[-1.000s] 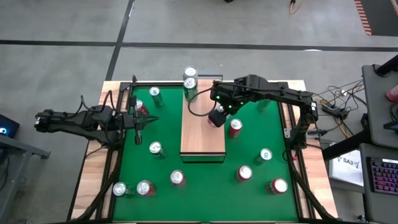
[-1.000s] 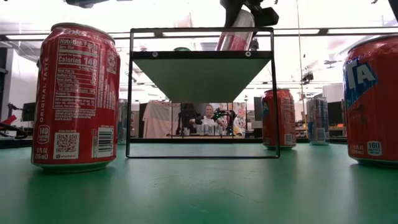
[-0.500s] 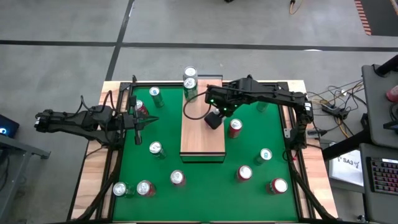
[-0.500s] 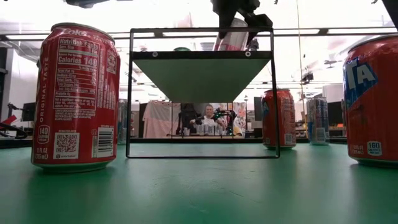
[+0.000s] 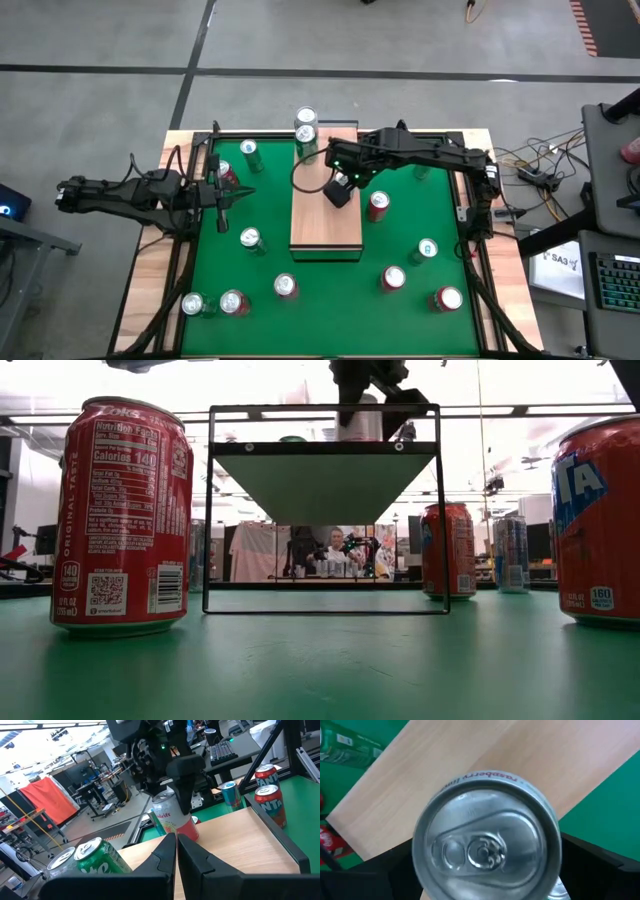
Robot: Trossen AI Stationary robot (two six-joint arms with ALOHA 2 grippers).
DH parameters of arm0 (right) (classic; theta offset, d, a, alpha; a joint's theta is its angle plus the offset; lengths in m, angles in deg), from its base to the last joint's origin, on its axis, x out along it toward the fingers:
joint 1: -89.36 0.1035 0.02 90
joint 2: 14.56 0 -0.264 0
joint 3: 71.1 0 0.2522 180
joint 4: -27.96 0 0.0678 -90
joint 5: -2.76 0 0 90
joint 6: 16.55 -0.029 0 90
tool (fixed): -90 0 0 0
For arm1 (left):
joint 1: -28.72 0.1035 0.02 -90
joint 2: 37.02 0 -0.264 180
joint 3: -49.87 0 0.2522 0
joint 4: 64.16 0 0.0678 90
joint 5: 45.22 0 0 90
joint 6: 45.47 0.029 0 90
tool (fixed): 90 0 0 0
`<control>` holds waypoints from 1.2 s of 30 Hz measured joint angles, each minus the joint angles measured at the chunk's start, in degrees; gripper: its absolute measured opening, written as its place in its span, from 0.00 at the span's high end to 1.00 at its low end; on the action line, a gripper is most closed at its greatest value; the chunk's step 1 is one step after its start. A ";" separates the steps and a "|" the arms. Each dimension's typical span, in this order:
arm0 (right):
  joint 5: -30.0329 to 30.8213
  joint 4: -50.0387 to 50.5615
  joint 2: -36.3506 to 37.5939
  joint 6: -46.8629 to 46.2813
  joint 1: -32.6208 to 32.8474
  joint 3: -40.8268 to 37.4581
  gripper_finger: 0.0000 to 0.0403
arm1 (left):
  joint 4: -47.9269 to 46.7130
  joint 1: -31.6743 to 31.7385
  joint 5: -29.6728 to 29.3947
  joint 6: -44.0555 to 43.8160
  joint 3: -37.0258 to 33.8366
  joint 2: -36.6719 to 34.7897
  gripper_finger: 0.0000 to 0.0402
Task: Place canned beverage on shelf
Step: Put the white can on the shelf
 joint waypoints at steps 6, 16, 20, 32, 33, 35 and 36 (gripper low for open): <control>1.45 -4.41 0.15 1.25 -0.01 0.00 0.11 | -0.02 0.02 0.01 0.00 0.00 0.00 1.00; 8.73 -7.59 0.68 6.34 -0.31 1.03 0.10 | -0.02 0.00 0.01 -0.09 0.00 0.00 1.00; 9.06 -9.01 0.92 7.86 0.30 4.92 0.10 | -0.02 0.00 0.01 -0.33 0.00 0.00 1.00; -9.14 -5.68 1.36 4.07 6.37 9.36 0.17 | -0.04 0.00 0.02 -0.26 -0.05 0.02 1.00; -9.79 -4.54 1.34 3.51 7.10 9.17 0.19 | -0.05 0.00 0.01 -0.26 -0.10 0.01 1.00; -10.74 -0.77 1.11 2.21 8.27 8.90 0.25 | -0.07 0.00 0.02 -0.26 -0.13 0.02 1.00; -10.72 1.89 0.92 1.32 8.74 8.80 0.29 | -0.06 0.02 0.02 -0.23 -0.13 0.02 1.00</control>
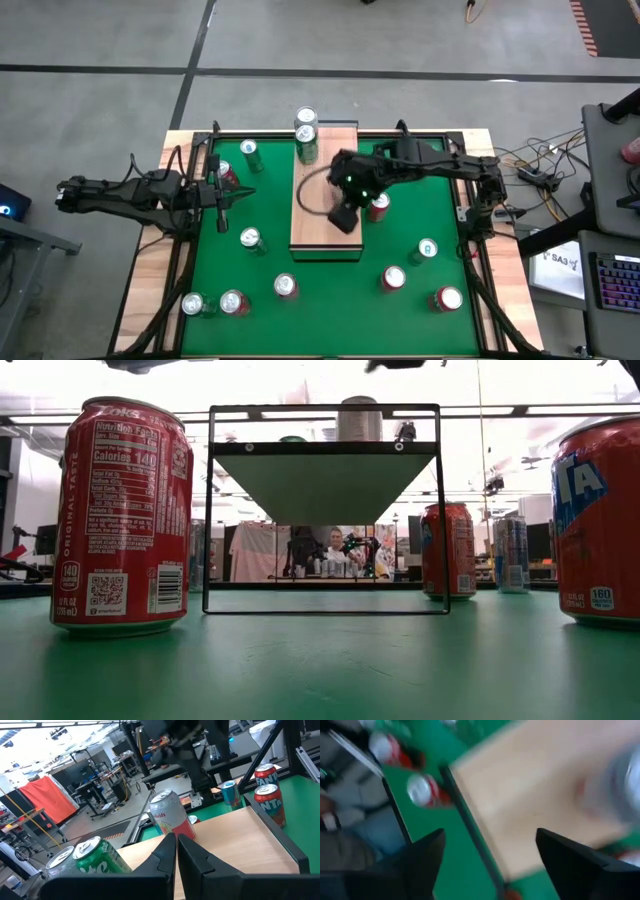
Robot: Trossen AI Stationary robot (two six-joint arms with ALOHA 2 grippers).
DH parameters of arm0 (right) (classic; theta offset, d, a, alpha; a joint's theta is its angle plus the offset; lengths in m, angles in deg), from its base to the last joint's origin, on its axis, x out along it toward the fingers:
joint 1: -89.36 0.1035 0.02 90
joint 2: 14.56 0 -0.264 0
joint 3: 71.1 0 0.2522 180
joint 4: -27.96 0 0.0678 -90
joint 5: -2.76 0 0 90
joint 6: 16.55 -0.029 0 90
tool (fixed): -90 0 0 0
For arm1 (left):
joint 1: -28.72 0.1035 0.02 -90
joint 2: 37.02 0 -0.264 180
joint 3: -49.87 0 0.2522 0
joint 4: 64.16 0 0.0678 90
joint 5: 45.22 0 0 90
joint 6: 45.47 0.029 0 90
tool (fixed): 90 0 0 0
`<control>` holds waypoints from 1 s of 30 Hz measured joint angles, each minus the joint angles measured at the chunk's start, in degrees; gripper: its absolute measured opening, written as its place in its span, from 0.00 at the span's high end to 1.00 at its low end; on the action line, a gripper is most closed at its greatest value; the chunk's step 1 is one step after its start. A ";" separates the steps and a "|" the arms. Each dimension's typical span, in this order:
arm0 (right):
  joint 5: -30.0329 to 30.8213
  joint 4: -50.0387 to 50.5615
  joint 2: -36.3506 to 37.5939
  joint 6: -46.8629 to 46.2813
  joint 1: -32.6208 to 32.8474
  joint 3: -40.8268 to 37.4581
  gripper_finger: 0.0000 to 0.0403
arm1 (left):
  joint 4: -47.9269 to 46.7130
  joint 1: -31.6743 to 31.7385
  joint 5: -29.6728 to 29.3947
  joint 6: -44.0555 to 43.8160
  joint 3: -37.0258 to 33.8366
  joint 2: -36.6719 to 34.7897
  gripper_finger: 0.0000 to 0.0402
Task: Place canned beverage on shelf
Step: Put the white can on the shelf
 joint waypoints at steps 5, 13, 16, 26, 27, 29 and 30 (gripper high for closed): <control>11.42 9.60 -0.88 -4.10 0.90 -0.74 0.53 | 0.02 0.00 -0.01 0.43 0.00 0.00 1.00; 15.04 5.68 -0.92 2.27 0.54 -2.21 0.94 | 0.07 -0.02 -0.01 0.36 -0.02 0.32 1.00; 17.75 5.71 -0.92 2.77 -0.23 -2.80 0.96 | 0.07 -0.01 -0.01 0.51 -0.04 0.66 1.00; 21.83 4.66 -0.92 7.91 -4.16 -5.17 0.98 | 0.11 -0.02 -0.01 0.67 -0.07 1.33 1.00; 22.54 4.34 -0.92 8.81 -4.61 -5.33 0.98 | 0.11 -0.01 -0.01 0.67 -0.07 1.33 1.00; 23.90 4.08 -0.92 10.49 -5.57 -5.48 0.98 | 0.22 -0.02 -0.01 0.86 -0.07 1.31 1.00; 24.46 4.12 -0.92 11.01 -6.09 -5.56 0.98 | 0.29 0.00 -0.01 0.89 -0.07 1.31 1.00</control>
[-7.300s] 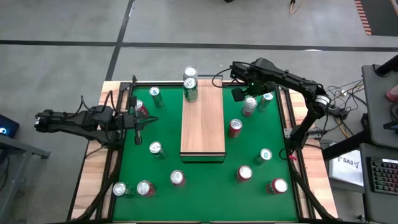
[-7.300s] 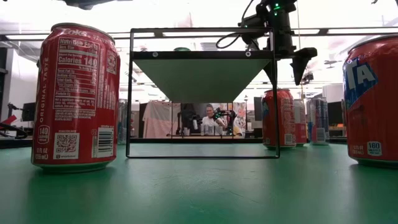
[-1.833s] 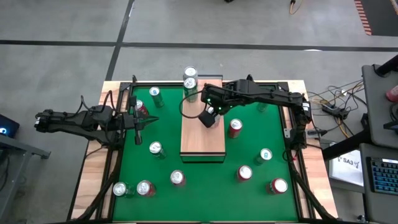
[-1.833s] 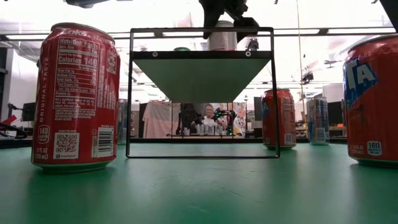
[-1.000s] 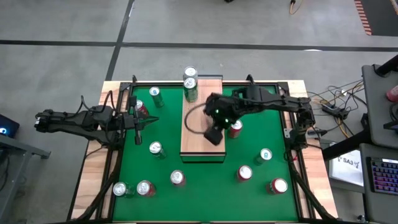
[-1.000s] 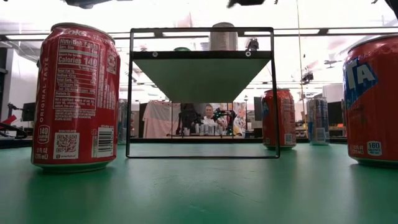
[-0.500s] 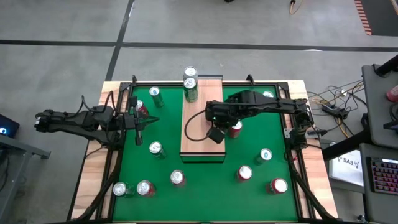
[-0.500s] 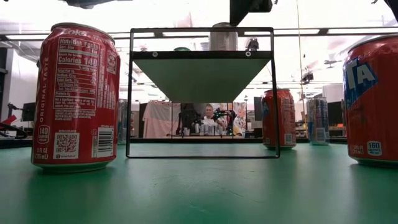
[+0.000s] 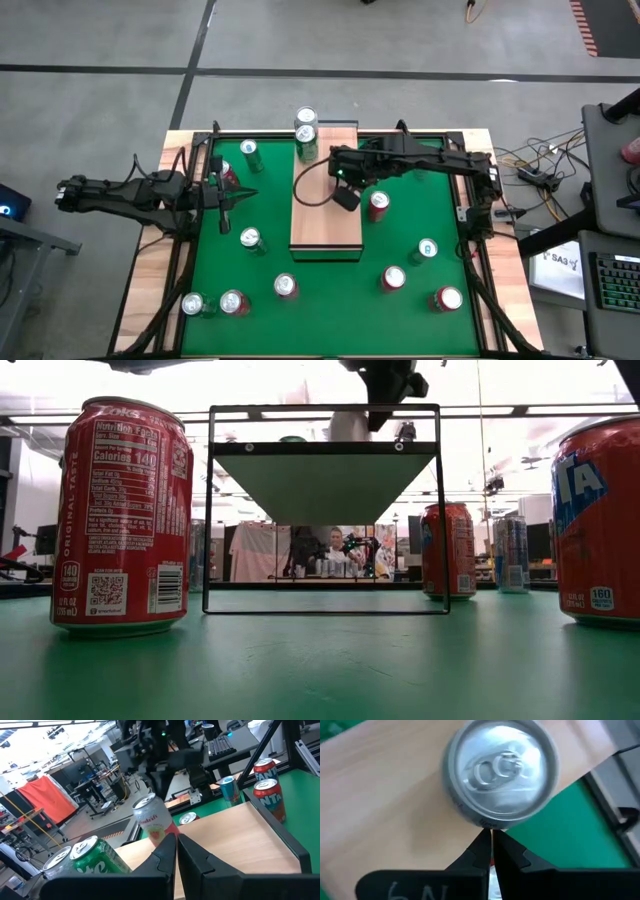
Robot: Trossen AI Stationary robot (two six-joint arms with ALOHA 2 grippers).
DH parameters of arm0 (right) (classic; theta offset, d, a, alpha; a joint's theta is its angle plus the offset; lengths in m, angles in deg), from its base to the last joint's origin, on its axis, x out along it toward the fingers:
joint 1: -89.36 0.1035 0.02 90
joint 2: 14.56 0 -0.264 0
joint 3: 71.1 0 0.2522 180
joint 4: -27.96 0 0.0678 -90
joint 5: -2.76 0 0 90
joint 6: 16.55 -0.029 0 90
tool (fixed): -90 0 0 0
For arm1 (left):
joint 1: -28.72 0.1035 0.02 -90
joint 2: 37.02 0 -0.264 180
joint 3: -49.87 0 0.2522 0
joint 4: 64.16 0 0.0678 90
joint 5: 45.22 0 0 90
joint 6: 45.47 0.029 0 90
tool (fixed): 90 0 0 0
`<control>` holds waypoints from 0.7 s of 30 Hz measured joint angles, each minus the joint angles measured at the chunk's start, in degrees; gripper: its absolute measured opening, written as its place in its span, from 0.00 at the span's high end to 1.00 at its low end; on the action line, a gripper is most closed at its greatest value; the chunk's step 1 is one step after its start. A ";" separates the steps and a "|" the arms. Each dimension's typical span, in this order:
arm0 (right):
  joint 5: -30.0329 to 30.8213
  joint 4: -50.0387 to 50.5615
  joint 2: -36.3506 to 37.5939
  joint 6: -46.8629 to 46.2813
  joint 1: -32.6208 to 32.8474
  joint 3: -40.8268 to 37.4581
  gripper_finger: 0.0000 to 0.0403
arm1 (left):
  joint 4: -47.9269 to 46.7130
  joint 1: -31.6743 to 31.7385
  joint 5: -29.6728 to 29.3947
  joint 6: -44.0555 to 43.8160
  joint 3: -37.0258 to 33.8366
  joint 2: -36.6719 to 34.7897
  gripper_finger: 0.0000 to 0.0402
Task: Place canned beverage on shelf
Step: Put the white can on the shelf
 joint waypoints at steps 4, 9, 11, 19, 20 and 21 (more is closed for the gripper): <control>-0.55 0.08 0.00 1.38 -1.36 -0.07 0.98 | 0.40 -0.02 0.00 0.00 -0.02 0.00 1.00; -5.57 0.03 0.00 0.75 -1.26 -0.07 0.98 | 0.39 0.00 0.00 -0.29 -0.02 0.00 1.00; -7.61 -0.01 0.00 0.06 -0.74 -0.07 0.98 | 0.39 0.00 0.00 -0.31 -0.02 0.02 1.00; -7.91 -5.03 0.00 2.31 0.33 -0.11 0.98 | 0.39 0.00 0.00 -0.08 -0.02 0.00 1.00; -7.88 -5.55 -0.07 2.86 0.21 -0.12 0.98 | 0.37 -0.01 0.00 -0.13 -0.02 0.00 1.00; -7.89 -5.99 -0.07 3.45 0.07 -0.12 0.98 | 0.38 -0.01 0.00 -0.29 -0.02 0.02 1.00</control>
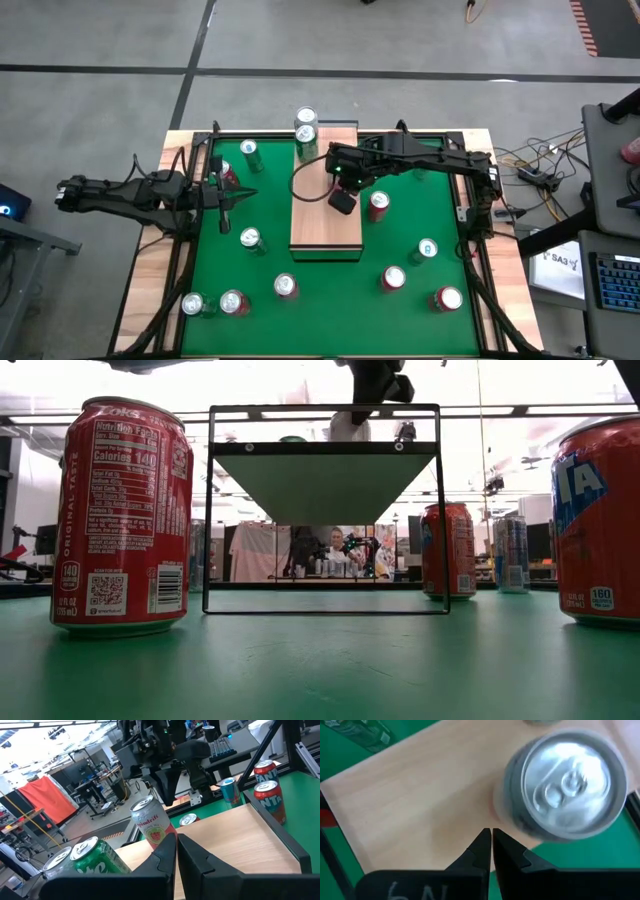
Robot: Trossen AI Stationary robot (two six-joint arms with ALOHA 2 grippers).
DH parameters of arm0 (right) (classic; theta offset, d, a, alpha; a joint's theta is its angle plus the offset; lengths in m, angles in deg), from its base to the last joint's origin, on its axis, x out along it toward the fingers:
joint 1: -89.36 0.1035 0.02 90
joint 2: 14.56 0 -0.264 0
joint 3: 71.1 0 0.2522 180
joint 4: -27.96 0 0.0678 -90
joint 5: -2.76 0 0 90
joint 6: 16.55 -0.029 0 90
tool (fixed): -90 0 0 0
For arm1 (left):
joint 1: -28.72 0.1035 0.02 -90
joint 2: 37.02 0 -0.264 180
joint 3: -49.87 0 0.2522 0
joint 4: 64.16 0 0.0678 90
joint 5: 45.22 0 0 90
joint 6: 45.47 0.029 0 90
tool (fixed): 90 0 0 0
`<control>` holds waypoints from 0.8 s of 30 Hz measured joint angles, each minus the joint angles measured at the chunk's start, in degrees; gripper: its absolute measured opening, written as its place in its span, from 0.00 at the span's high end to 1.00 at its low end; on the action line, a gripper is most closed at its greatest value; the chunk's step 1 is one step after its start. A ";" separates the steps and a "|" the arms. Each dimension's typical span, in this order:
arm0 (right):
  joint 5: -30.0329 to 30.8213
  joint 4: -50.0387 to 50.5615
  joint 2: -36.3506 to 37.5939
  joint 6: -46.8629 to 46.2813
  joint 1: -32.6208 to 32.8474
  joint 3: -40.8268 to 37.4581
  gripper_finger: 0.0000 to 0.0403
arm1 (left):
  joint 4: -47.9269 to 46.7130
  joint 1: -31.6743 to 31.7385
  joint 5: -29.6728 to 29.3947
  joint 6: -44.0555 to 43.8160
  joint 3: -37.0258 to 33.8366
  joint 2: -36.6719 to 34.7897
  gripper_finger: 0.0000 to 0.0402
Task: Place canned beverage on shelf
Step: Put the white can on the shelf
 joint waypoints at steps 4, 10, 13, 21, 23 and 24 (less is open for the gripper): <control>0.03 -1.32 -0.04 1.85 -0.92 -0.33 0.98 | -0.01 -0.01 0.00 0.03 0.00 -0.02 1.00; 0.32 -6.10 -0.04 5.95 -3.07 -1.68 0.98 | 0.01 0.01 0.00 0.03 0.00 -0.02 1.00; 0.63 -7.92 -0.11 7.01 -3.88 -2.21 0.98 | 0.02 0.01 0.00 0.03 0.00 -0.02 1.00; 0.25 -7.25 -0.11 7.71 -3.73 -2.25 0.98 | 0.03 0.00 0.00 0.05 0.00 -0.02 1.00; 1.49 -7.29 -0.16 8.22 -3.73 -2.25 0.98 | 0.04 -0.01 0.00 0.05 0.00 -0.02 1.00; 2.17 -7.29 -0.20 8.58 -3.85 -2.25 0.98 | 0.03 0.00 0.00 0.04 0.00 -0.02 1.00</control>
